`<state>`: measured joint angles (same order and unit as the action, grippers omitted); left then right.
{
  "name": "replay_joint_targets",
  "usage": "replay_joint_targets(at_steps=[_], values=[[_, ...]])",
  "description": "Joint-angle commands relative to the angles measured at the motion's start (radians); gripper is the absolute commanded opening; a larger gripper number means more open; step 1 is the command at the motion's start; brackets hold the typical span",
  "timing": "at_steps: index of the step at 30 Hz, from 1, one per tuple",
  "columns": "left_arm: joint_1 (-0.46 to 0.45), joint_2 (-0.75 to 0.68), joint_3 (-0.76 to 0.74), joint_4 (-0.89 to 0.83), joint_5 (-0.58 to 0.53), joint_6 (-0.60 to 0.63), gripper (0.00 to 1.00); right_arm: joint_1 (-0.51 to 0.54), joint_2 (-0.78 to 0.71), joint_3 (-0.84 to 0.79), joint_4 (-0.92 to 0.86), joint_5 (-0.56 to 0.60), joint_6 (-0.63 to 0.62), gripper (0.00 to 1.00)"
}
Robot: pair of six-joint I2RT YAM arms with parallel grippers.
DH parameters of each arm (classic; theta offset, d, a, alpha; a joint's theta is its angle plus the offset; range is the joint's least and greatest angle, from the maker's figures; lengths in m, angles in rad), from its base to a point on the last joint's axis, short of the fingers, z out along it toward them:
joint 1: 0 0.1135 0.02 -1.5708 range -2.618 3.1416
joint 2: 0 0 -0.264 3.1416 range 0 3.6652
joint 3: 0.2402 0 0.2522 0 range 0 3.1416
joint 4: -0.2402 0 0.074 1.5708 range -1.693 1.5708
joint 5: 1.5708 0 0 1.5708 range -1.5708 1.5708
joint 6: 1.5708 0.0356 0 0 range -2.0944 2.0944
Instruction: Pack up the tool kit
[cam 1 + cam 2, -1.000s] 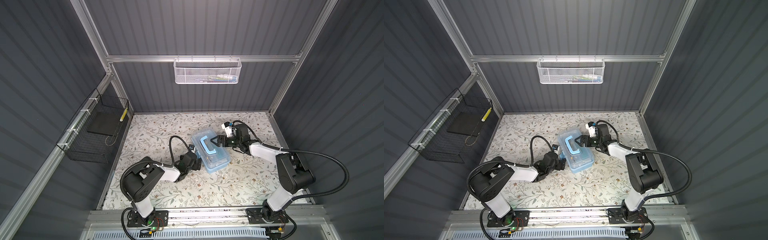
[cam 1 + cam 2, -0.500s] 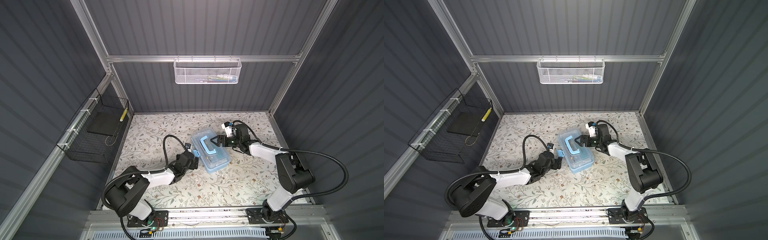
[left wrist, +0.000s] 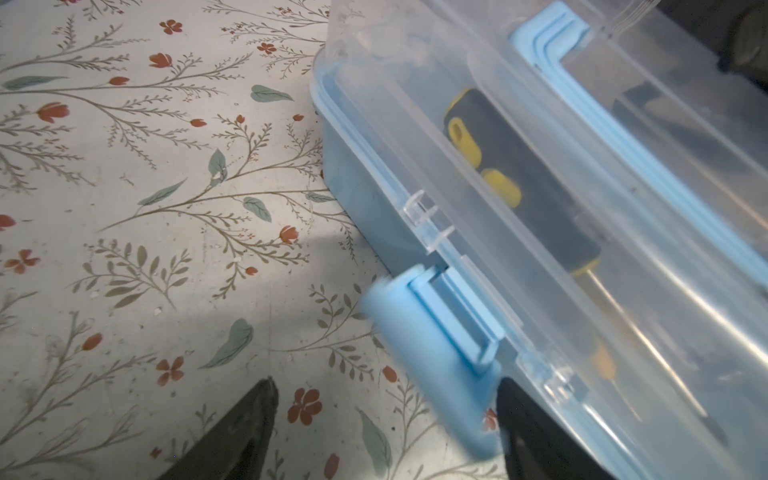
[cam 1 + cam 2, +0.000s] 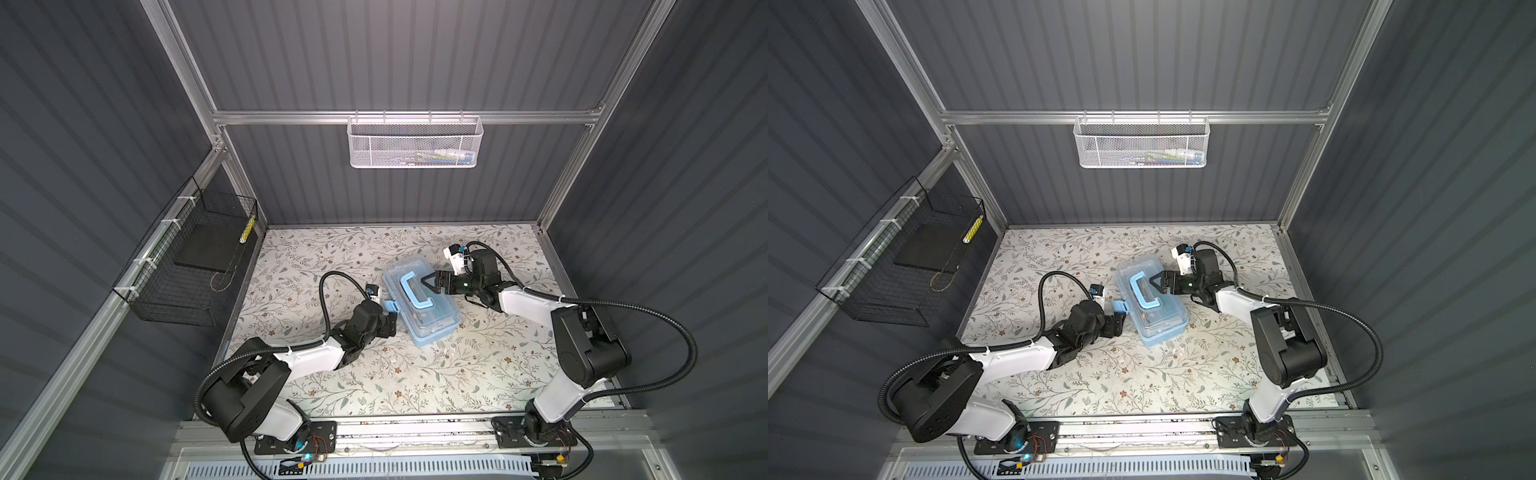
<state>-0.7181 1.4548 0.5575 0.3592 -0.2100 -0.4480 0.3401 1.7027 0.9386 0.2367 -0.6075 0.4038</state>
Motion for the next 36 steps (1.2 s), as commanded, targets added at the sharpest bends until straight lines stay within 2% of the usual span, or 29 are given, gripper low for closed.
replay_joint_targets(at_steps=[1, 3, 6, 9, 14, 19, 24, 30, 36], values=[[0.08, -0.02, -0.051, 0.125, 0.153, -0.089, 0.8, 0.023, 0.009, -0.04, -0.114, -0.068, 0.027, 0.91], [0.126, 0.003, -0.076, 0.21, 0.236, -0.137, 0.77, 0.024, 0.012, -0.04, -0.11, -0.071, 0.03, 0.91], [0.134, 0.085, -0.06, 0.277, 0.334, -0.152, 0.61, 0.024, 0.014, -0.039, -0.106, -0.075, 0.033, 0.91], [0.132, 0.148, -0.033, 0.301, 0.422, -0.147, 0.54, 0.024, 0.007, -0.04, -0.112, -0.073, 0.029, 0.91], [0.122, 0.113, 0.011, 0.024, 0.294, -0.005, 0.63, 0.024, -0.001, -0.041, -0.12, -0.064, 0.023, 0.92], [0.104, 0.099, 0.028, -0.062, 0.253, 0.078, 0.7, 0.024, 0.013, -0.037, -0.113, -0.069, 0.031, 0.91], [0.01, 0.158, 0.08, -0.065, 0.193, 0.122, 0.83, 0.024, 0.023, -0.028, -0.116, -0.069, 0.03, 0.92], [-0.006, 0.234, 0.093, 0.009, 0.163, 0.096, 0.84, 0.024, 0.025, -0.022, -0.126, -0.069, 0.026, 0.92], [-0.007, 0.258, 0.098, 0.038, 0.034, 0.101, 0.84, 0.024, 0.025, -0.024, -0.133, -0.068, 0.021, 0.92]])
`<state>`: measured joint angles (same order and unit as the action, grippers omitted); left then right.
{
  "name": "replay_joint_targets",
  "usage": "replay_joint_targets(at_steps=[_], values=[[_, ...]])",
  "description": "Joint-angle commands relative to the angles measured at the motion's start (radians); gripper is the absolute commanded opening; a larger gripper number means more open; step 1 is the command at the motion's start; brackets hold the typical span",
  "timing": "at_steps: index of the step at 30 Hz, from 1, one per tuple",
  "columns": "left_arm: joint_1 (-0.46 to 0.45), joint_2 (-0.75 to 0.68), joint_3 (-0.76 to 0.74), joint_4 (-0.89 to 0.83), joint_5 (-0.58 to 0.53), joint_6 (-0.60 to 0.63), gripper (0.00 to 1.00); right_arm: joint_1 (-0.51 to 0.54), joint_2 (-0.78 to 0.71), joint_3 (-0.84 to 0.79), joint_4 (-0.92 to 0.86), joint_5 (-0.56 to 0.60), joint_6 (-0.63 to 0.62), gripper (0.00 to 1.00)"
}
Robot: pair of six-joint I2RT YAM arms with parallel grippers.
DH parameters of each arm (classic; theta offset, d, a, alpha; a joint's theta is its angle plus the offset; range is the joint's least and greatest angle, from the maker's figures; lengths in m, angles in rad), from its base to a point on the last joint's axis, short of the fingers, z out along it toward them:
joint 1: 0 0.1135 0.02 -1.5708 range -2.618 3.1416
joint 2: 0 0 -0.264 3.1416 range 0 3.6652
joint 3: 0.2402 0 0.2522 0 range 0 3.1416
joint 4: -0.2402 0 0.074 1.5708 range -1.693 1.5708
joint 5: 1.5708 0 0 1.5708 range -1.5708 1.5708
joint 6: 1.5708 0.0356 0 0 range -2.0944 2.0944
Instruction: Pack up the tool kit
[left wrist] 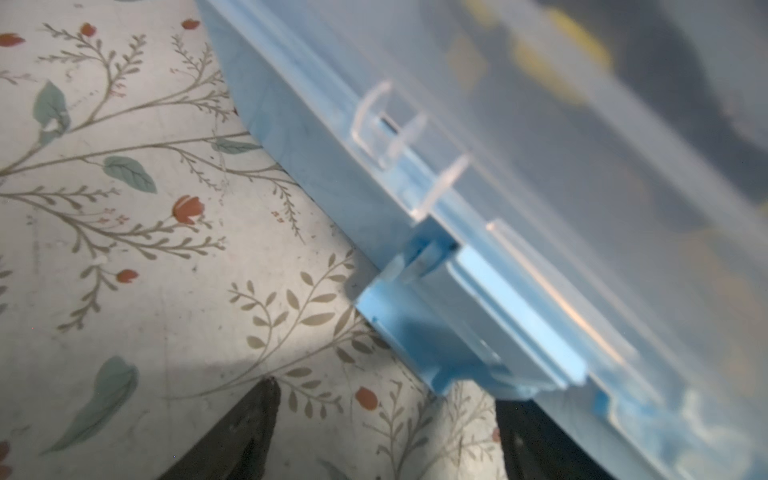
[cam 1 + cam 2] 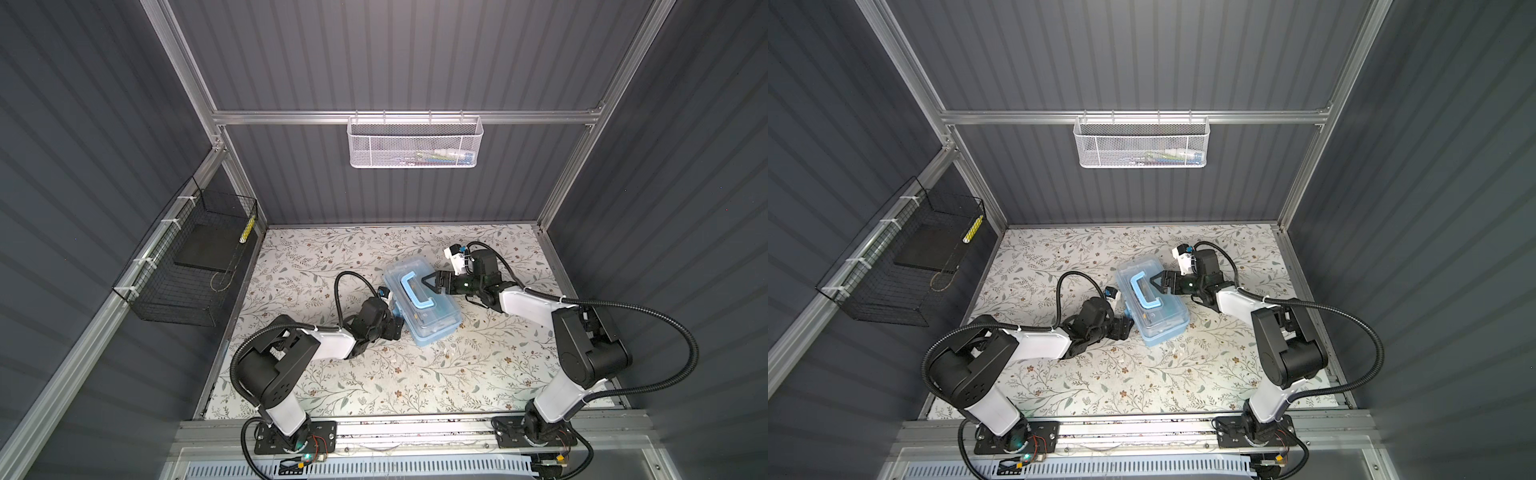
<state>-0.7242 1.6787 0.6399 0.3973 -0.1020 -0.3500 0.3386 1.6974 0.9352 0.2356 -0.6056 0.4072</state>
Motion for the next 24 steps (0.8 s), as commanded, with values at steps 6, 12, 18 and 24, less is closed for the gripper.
replay_joint_targets(at_steps=[6, 12, 18, 24], values=[[0.015, 0.027, 0.043, 0.0, -0.083, -0.002, 0.84, 0.026, 0.03, -0.024, -0.131, -0.071, 0.019, 0.92], [0.083, -0.071, -0.01, 0.025, 0.041, -0.078, 0.79, 0.025, 0.028, -0.024, -0.127, -0.071, 0.019, 0.92], [0.083, -0.179, -0.025, -0.003, 0.035, -0.077, 0.73, 0.027, 0.026, -0.028, -0.12, -0.074, 0.023, 0.92], [0.084, -0.234, -0.015, -0.027, 0.062, -0.069, 0.72, 0.029, 0.025, -0.033, -0.115, -0.076, 0.027, 0.91]])
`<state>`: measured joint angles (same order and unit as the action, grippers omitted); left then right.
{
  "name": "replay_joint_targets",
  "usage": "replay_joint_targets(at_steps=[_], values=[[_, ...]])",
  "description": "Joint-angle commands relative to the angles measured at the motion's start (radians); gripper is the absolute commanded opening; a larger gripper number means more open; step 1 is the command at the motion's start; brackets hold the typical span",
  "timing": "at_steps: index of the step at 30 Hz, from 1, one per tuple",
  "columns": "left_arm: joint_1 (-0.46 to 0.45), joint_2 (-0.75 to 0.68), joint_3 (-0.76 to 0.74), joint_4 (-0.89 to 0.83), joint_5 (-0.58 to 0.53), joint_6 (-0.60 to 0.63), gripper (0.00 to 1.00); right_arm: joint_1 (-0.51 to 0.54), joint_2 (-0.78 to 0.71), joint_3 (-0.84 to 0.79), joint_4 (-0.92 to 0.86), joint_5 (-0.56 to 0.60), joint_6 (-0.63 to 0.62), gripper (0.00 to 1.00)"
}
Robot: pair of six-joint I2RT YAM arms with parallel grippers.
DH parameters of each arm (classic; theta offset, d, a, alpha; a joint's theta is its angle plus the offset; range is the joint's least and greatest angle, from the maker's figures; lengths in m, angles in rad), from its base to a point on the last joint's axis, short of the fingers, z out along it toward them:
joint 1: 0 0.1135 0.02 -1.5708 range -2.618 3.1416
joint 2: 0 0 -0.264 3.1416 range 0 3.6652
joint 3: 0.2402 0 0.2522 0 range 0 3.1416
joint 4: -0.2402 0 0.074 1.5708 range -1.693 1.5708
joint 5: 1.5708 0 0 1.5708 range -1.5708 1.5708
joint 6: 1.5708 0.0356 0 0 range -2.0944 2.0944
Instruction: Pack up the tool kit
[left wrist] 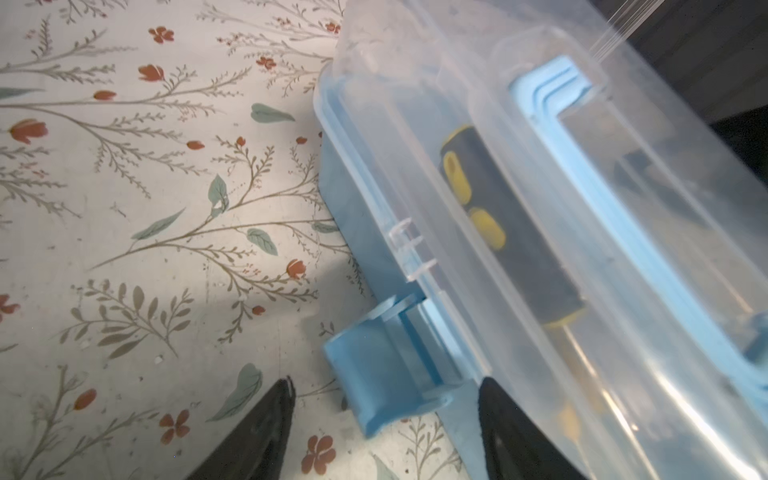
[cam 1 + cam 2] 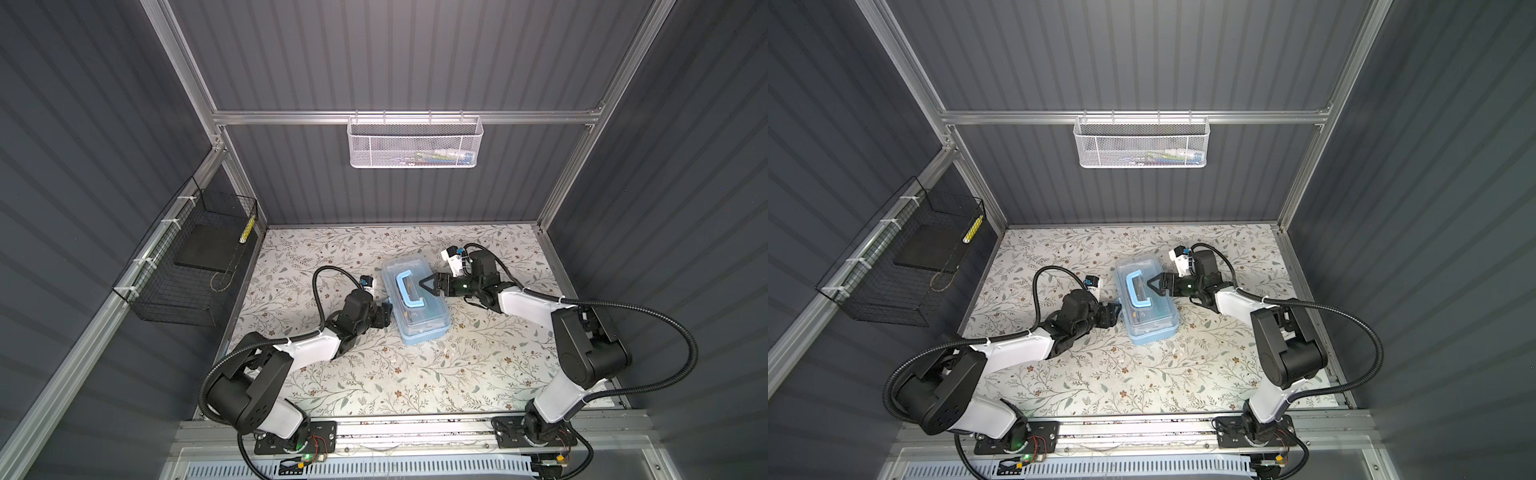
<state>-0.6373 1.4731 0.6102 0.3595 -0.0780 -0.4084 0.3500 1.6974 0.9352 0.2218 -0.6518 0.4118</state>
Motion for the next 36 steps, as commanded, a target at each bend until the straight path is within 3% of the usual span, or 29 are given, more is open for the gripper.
replay_joint_targets(at_steps=[1, 6, 13, 19, 29, 36], values=[[-0.004, -0.029, 0.016, 0.011, 0.042, -0.01, 0.71, 0.018, 0.025, -0.033, -0.099, -0.031, 0.021, 0.91], [-0.004, 0.007, 0.02, 0.011, 0.069, -0.004, 0.67, 0.023, 0.023, -0.033, -0.099, -0.03, 0.022, 0.91], [-0.004, 0.009, -0.007, -0.152, -0.122, 0.071, 0.69, 0.023, 0.013, -0.035, -0.111, -0.024, 0.015, 0.91], [-0.004, -0.038, -0.049, -0.165, -0.183, 0.072, 0.72, 0.024, 0.022, -0.03, -0.104, -0.028, 0.021, 0.91], [-0.005, 0.134, 0.001, 0.022, 0.017, 0.105, 0.82, 0.027, 0.03, -0.015, -0.118, -0.021, 0.018, 0.91], [-0.005, 0.197, 0.041, 0.06, 0.061, 0.102, 0.82, 0.026, 0.032, -0.005, -0.137, -0.014, 0.01, 0.92]])
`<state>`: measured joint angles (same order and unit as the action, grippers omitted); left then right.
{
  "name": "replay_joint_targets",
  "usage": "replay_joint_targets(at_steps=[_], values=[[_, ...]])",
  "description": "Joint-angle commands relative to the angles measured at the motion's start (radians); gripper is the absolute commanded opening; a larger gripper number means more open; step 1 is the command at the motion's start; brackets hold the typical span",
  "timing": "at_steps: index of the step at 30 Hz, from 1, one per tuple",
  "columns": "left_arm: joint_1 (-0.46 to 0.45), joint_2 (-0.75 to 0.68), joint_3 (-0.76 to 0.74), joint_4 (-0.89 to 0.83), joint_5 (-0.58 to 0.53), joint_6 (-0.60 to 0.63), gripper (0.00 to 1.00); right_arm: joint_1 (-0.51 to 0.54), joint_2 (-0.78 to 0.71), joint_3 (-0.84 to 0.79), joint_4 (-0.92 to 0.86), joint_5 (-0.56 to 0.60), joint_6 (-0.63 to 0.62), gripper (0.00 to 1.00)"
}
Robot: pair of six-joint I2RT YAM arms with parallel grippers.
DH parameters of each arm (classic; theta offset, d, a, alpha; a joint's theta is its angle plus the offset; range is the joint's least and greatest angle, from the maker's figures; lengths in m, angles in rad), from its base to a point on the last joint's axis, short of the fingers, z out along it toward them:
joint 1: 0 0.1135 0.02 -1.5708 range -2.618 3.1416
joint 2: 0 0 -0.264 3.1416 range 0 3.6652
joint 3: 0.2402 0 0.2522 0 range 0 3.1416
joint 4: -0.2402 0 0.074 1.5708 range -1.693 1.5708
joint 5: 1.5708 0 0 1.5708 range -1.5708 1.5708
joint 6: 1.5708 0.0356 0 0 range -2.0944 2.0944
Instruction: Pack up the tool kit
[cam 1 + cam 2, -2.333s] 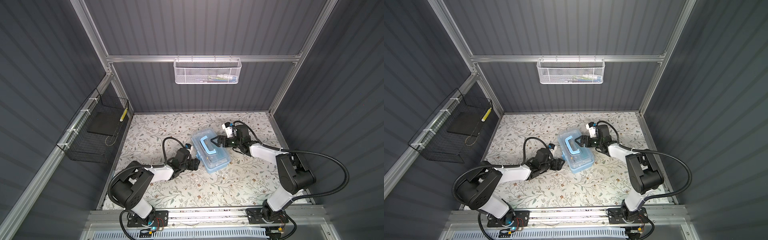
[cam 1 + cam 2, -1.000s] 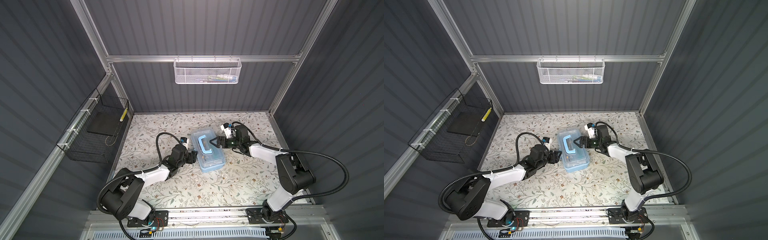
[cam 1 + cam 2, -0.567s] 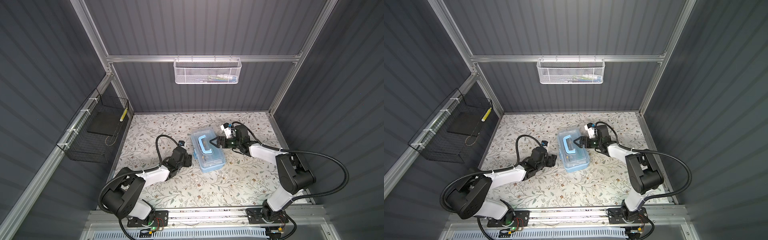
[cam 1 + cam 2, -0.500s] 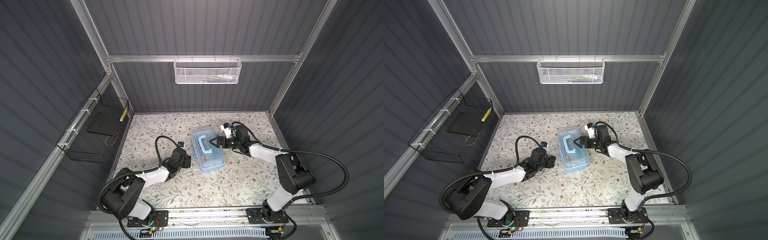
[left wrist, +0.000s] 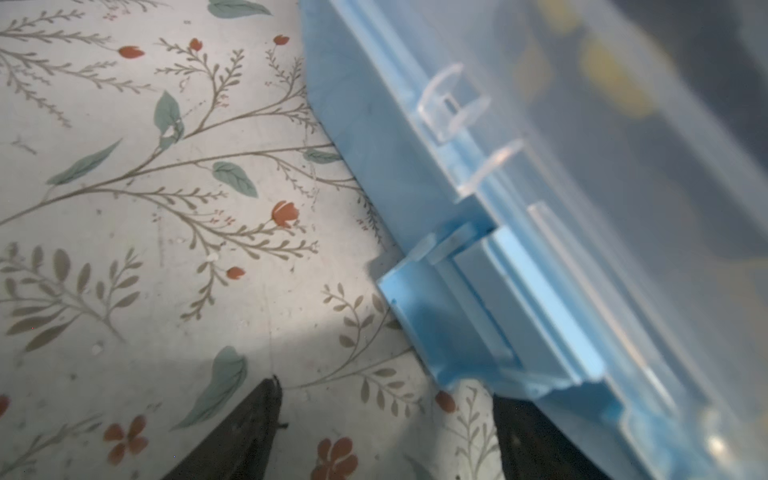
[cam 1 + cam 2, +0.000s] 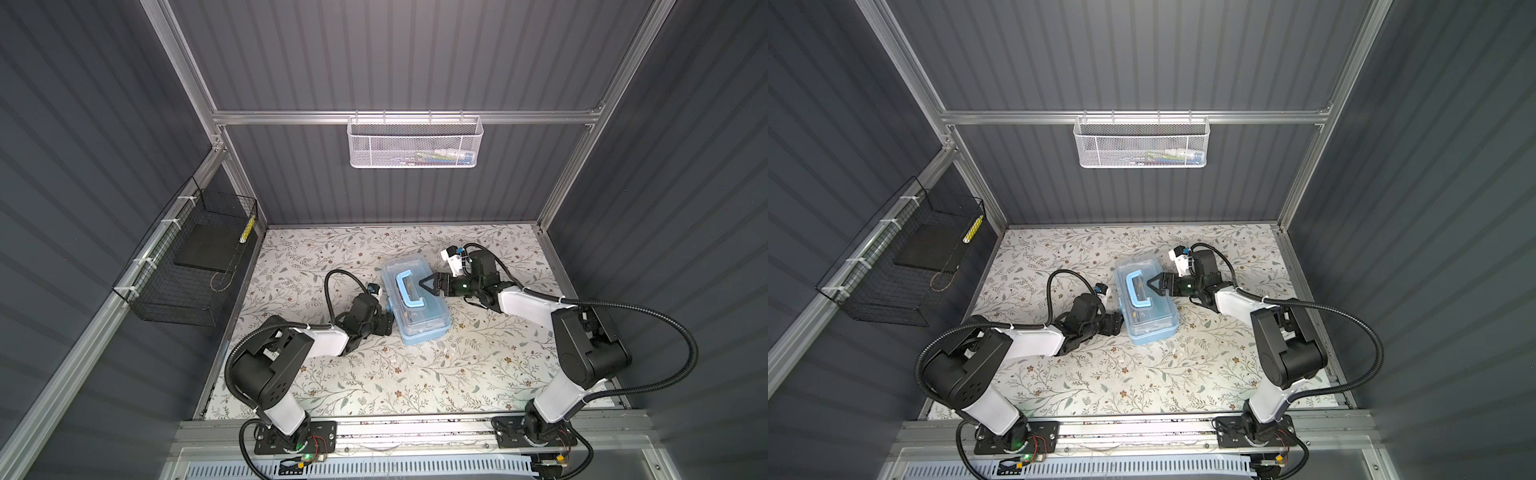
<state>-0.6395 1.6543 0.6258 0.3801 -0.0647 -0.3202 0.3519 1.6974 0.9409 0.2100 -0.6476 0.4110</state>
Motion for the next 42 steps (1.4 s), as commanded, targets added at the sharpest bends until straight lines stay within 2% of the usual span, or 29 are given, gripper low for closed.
replay_joint_targets(at_steps=[1, 3, 7, 11, 13, 17, 22, 26, 36, 42], values=[[-0.004, 0.018, 0.033, 0.042, 0.061, 0.008, 0.82, 0.025, 0.032, -0.01, -0.128, -0.016, 0.01, 0.91], [-0.018, 0.016, 0.049, 0.033, 0.081, -0.002, 0.81, 0.025, 0.03, 0.001, -0.146, -0.009, -0.002, 0.92], [-0.097, -0.018, 0.079, -0.023, 0.04, -0.024, 0.81, 0.013, 0.024, 0.056, -0.222, 0.018, -0.037, 0.92], [-0.134, -0.043, 0.07, -0.026, 0.041, -0.082, 0.81, 0.011, 0.035, 0.109, -0.268, 0.02, -0.063, 0.92], [-0.146, -0.05, 0.061, -0.045, 0.008, -0.092, 0.81, 0.01, 0.04, 0.125, -0.277, 0.017, -0.07, 0.92], [-0.146, -0.045, 0.032, -0.085, -0.096, -0.091, 0.86, 0.01, 0.041, 0.129, -0.279, 0.016, -0.071, 0.92], [-0.146, 0.017, 0.027, -0.033, -0.102, -0.092, 0.85, 0.011, 0.027, 0.111, -0.27, 0.018, -0.067, 0.92], [-0.145, 0.046, 0.031, -0.003, -0.147, -0.087, 0.85, 0.011, 0.02, 0.096, -0.261, 0.015, -0.061, 0.92], [-0.143, 0.129, 0.137, -0.099, -0.261, -0.034, 0.87, 0.011, 0.019, 0.078, -0.249, 0.013, -0.055, 0.92], [-0.115, 0.065, 0.107, -0.127, -0.277, -0.04, 0.85, 0.011, 0.027, 0.078, -0.237, 0.006, -0.051, 0.92]])
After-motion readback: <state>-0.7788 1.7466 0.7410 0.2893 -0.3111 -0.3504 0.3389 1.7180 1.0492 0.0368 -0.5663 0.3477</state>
